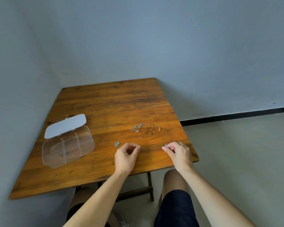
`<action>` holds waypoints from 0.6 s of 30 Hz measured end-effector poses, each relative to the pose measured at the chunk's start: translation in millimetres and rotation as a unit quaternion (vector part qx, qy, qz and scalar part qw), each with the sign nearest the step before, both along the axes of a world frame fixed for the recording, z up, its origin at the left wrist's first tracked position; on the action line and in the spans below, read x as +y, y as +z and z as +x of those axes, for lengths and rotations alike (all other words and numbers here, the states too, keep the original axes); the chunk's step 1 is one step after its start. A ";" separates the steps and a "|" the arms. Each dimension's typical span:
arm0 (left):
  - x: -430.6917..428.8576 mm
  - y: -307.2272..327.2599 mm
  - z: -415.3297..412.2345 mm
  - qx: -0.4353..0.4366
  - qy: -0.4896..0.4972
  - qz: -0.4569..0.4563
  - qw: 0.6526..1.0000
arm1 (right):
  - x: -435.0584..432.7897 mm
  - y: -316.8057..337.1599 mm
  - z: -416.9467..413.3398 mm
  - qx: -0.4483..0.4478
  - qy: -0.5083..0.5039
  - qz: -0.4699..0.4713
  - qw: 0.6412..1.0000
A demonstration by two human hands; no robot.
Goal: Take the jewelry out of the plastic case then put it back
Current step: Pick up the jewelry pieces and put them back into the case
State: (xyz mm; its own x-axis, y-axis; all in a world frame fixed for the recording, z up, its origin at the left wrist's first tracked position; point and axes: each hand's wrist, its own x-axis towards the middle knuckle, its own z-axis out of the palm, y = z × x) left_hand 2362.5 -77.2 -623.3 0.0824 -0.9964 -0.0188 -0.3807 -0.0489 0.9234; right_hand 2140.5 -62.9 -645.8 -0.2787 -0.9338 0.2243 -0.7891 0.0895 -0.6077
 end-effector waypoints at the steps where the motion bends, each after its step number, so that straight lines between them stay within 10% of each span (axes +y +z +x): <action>1: 1.2 6.0 6.8 0.037 0.010 0.004 0.999 | -0.2 2.1 3.6 -0.009 0.006 0.000 1.000; 18: -17.9 130.0 190.6 0.166 0.168 -0.102 0.966 | -73.6 93.1 179.6 -0.158 0.136 -0.031 0.978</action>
State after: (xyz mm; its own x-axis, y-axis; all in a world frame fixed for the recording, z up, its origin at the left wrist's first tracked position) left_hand 2553.1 -95.1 -493.3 0.4244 -0.9006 0.0943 -0.0561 0.0778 0.9954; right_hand 2320.1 -136.5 -552.6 -0.0868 -0.9702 0.2263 -0.5510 -0.1425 -0.8223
